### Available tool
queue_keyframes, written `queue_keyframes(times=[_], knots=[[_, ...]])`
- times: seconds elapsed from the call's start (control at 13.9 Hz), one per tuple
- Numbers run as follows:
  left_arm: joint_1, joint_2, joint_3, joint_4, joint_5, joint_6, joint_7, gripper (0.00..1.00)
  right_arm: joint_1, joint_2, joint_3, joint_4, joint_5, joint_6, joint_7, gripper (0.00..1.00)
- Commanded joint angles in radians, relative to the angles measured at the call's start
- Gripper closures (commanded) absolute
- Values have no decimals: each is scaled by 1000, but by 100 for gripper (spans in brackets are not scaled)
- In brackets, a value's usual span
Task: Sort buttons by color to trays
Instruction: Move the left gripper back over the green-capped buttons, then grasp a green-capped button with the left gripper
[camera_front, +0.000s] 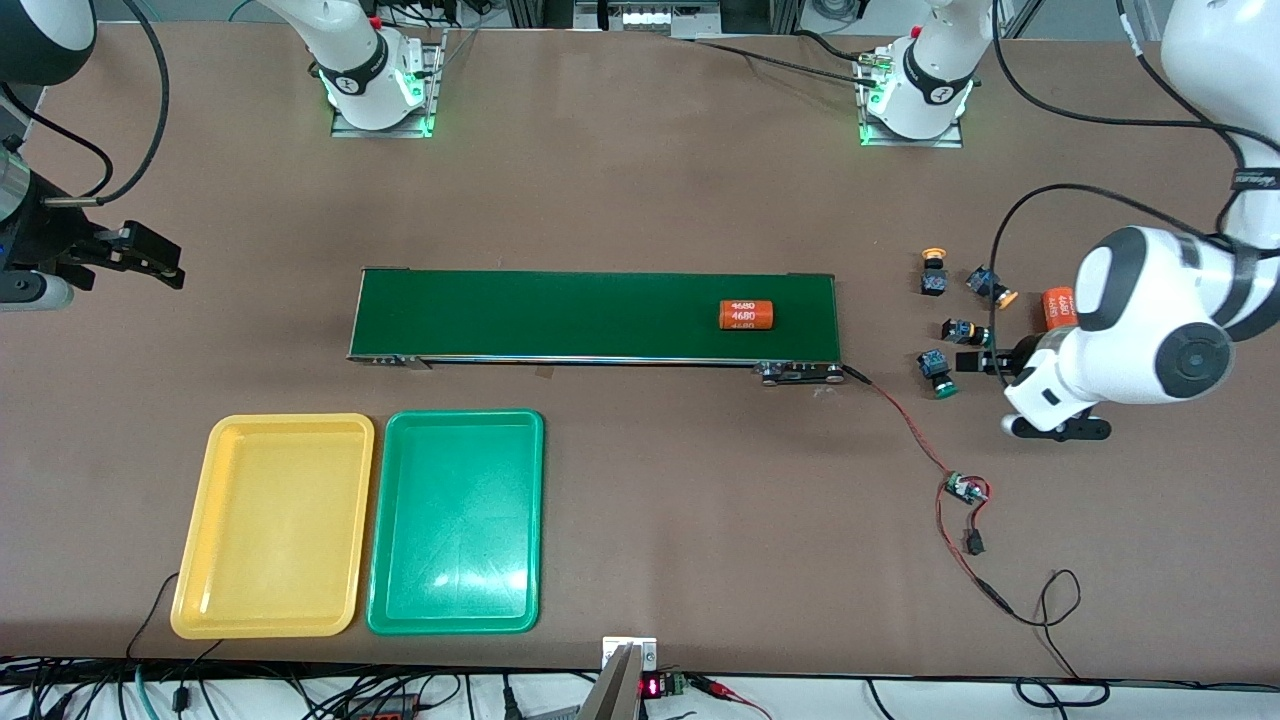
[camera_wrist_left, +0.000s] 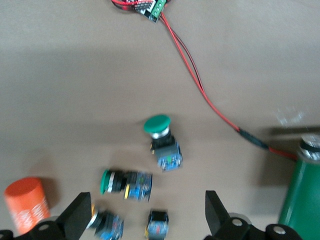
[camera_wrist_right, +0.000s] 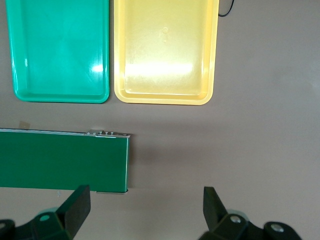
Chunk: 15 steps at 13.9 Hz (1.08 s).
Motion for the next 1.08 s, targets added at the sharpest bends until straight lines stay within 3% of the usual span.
queue_keyframes(times=[0.0,0.36,0.72,0.87,1.01], knots=[[10,-24,-4,-134,28,180,-86,0,-9,-10,1,-17,14,9,2,0],[26,-12,19,-323,34,511,-112,0,-17,-12,1,-20,14,9,2,0],[26,0,22,-383,34,578,-164,1,-20,-12,1,-21,14,17,2,0],[26,11,23,-383,32,578,-174,14,-21,-10,-1,-21,14,18,2,0],[26,22,23,-383,34,571,-215,45,-20,-10,-1,-21,14,29,2,0]])
